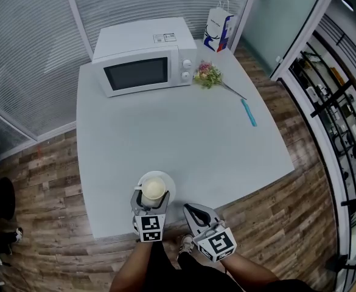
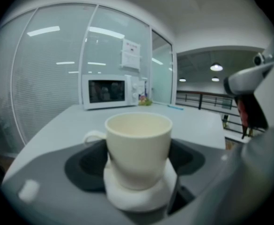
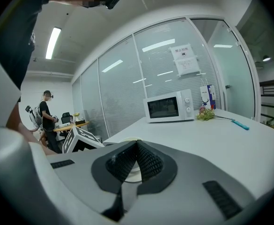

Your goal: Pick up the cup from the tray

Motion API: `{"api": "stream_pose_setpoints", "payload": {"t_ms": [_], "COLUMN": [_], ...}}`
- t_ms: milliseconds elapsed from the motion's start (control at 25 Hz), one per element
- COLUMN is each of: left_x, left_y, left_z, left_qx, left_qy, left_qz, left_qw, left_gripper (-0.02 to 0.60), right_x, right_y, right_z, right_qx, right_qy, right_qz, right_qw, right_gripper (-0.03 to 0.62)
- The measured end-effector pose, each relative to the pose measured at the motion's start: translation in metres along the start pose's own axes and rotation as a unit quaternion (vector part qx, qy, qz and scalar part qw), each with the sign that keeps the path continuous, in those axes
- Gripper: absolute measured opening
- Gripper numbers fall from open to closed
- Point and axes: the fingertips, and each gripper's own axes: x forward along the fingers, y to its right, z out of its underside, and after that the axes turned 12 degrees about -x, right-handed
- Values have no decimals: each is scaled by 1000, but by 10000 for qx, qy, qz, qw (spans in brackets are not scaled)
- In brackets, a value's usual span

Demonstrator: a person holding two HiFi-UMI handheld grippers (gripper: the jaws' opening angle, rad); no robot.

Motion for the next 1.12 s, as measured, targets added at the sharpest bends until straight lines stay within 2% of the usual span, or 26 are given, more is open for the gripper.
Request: {"api": "stream_pose_setpoints", "payload": {"t_ms": [320,680,1120], "left_x": [-27,-92,-167], "left_y": [11,31,54], "left_z": [-24,-69,-107], "left_qx": [103,-11,206], "left_qy": [221,763,1268], "left_qz": [-19,66,188], "left_qw": [9997,9971,9915], "left_gripper": [407,407,407], "right_x": [-7,-37,-65], "right_y": [3,-9,-33], "right_z": [-11,-40,-81], "right_qx": [-116,-319,-599], "right_qy": [149,514,1068], "right_qz": [96,161,351], "right_qw": [9998,9980,9919], "right_gripper": [3,3,3]}}
